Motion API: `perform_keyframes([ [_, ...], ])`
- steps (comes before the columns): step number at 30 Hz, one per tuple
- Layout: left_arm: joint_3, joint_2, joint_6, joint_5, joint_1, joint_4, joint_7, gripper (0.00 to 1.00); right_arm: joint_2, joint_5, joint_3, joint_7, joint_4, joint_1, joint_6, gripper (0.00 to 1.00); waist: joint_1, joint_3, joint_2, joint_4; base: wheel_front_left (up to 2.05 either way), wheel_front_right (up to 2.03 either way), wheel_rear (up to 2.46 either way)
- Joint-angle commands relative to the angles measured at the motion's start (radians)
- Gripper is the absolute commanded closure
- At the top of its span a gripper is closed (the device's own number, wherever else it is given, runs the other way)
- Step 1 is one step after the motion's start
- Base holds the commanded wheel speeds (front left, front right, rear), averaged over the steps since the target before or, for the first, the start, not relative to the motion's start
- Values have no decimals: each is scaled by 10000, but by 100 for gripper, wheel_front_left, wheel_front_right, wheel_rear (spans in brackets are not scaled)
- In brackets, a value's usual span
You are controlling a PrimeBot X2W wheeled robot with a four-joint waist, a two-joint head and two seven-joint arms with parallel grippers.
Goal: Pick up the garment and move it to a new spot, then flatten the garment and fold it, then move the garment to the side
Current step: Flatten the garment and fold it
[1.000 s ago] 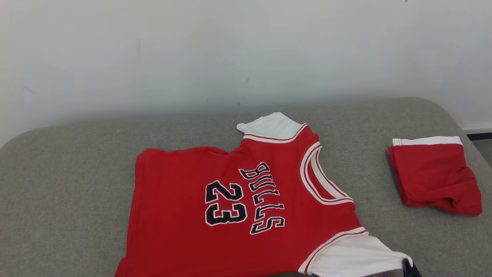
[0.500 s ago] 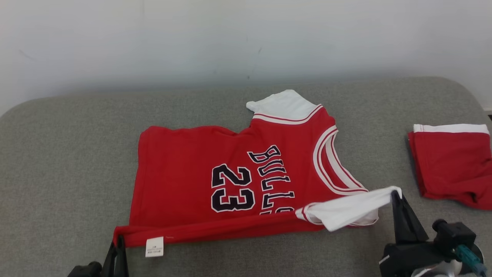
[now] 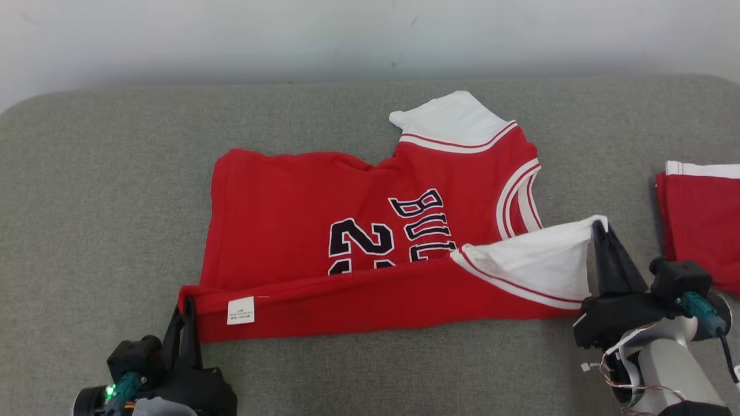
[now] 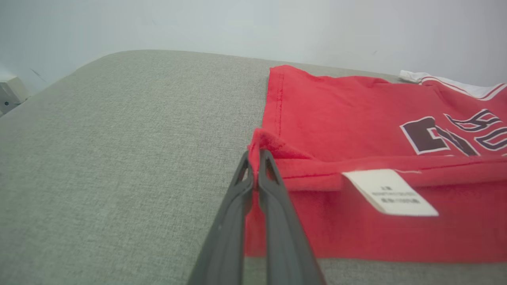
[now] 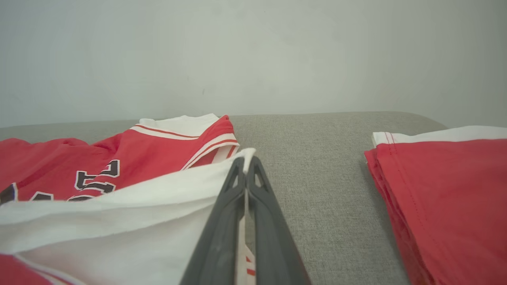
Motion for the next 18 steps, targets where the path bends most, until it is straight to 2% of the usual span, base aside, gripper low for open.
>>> perform_keyframes([
  [1, -52, 29, -15, 173, -288, 117, -26, 100, -85, -41, -37, 3, 117, -311, -26, 100, -2, 371, -2, 74, 0, 0, 0],
  [16, -188, 34, 94, 126, -1153, 258, -26, 100, -211, -369, -73, 3, 709, -1331, -26, 100, -2, 1079, -2, 201, 0, 0, 0],
  [17, -210, 32, 96, 122, -1183, 225, -26, 80, -185, -351, -126, 3, 786, -1382, -26, 100, -2, 1097, -2, 198, 0, 0, 0],
  [18, -229, 32, 118, 130, -1213, 112, -26, 13, -169, -365, -170, 3, 827, -1423, -26, 54, -2, 1115, -2, 194, 0, 0, 0],
])
